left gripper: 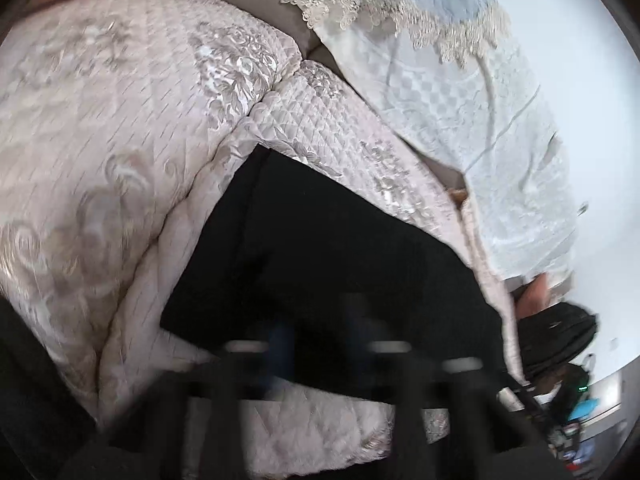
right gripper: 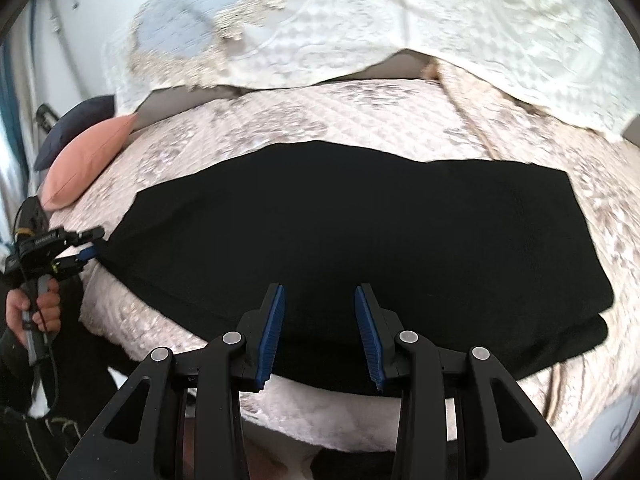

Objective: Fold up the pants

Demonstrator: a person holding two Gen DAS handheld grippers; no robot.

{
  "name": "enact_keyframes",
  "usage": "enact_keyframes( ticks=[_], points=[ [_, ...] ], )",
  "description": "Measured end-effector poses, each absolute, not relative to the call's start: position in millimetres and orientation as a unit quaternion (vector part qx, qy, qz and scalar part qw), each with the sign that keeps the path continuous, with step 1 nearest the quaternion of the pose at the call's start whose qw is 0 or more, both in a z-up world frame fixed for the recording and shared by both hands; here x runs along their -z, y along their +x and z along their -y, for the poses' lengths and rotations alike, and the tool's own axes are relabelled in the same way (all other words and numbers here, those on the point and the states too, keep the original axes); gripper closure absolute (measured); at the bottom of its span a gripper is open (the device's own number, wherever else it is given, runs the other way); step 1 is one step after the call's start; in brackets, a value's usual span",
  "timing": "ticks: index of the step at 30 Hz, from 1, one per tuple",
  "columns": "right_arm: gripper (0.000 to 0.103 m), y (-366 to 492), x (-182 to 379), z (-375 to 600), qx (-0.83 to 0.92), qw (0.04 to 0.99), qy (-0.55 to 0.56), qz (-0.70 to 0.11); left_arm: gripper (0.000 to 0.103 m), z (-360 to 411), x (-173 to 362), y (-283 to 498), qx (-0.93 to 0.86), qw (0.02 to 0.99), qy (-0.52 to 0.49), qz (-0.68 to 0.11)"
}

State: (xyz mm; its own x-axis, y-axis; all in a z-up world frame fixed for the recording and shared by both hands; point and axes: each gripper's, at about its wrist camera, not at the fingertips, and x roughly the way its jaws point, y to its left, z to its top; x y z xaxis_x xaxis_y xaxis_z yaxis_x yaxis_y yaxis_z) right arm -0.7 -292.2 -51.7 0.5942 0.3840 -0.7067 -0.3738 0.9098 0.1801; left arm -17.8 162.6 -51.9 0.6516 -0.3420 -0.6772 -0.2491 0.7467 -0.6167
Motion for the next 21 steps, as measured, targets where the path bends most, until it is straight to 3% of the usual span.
enact_keyframes(
  ticks=[16, 21],
  points=[
    [0.064, -7.8, 76.8, 439.6, -0.013, 0.886, 0.278, -0.371, 0.099, -174.0, 42.1, -20.0, -0.005, 0.863, -0.295, -0.41],
    [0.063, 5.0, 73.3, 457.4, 0.011, 0.882, 0.296, -0.367, 0.099, -174.5, 30.1, -14.6, 0.0, 0.871, -0.282, -0.402]
  ],
)
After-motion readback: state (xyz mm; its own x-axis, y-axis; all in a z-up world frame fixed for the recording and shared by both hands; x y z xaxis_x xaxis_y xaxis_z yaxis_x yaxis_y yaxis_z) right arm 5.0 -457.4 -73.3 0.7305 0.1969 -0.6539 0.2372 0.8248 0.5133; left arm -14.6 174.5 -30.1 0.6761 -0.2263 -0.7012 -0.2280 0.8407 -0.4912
